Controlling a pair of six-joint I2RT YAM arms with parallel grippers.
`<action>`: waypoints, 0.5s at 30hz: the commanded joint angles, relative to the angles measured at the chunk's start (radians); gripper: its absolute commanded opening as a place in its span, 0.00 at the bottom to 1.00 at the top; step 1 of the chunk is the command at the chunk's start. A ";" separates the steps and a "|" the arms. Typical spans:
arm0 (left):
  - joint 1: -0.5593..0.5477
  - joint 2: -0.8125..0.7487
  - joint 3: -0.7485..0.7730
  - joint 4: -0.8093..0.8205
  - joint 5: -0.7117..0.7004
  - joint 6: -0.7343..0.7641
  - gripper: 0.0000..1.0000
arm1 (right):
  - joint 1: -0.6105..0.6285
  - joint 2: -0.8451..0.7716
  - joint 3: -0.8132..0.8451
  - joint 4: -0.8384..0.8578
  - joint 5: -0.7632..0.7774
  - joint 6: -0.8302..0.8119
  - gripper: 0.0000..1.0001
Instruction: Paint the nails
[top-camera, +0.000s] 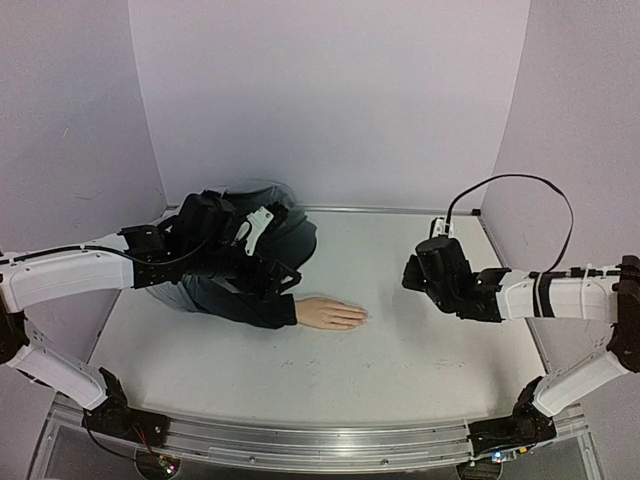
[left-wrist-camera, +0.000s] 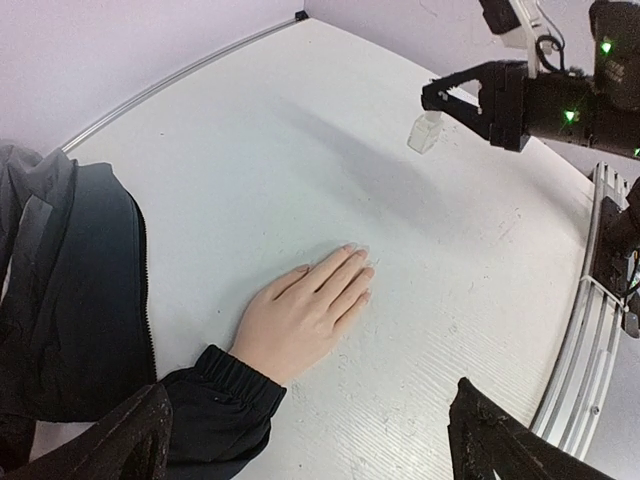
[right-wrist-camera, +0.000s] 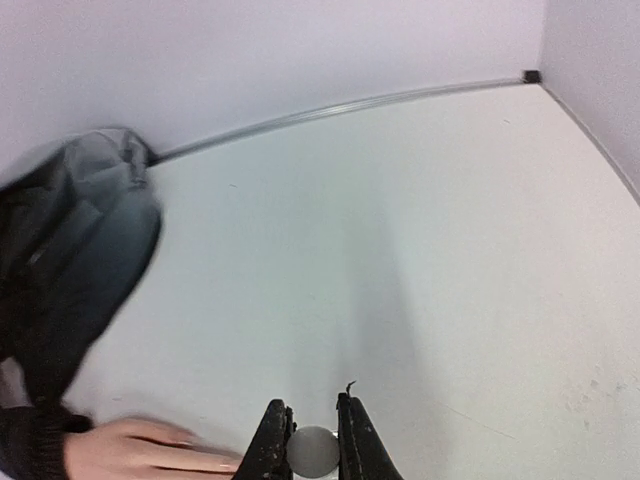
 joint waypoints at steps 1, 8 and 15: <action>0.003 -0.041 0.006 0.041 0.010 -0.006 0.98 | -0.039 0.002 -0.073 0.031 0.193 0.073 0.00; 0.003 -0.048 0.004 0.041 0.016 -0.008 0.98 | -0.093 0.126 -0.134 0.068 0.244 0.180 0.00; 0.003 -0.068 -0.007 0.042 0.010 -0.008 0.99 | -0.115 0.235 -0.135 0.095 0.222 0.220 0.00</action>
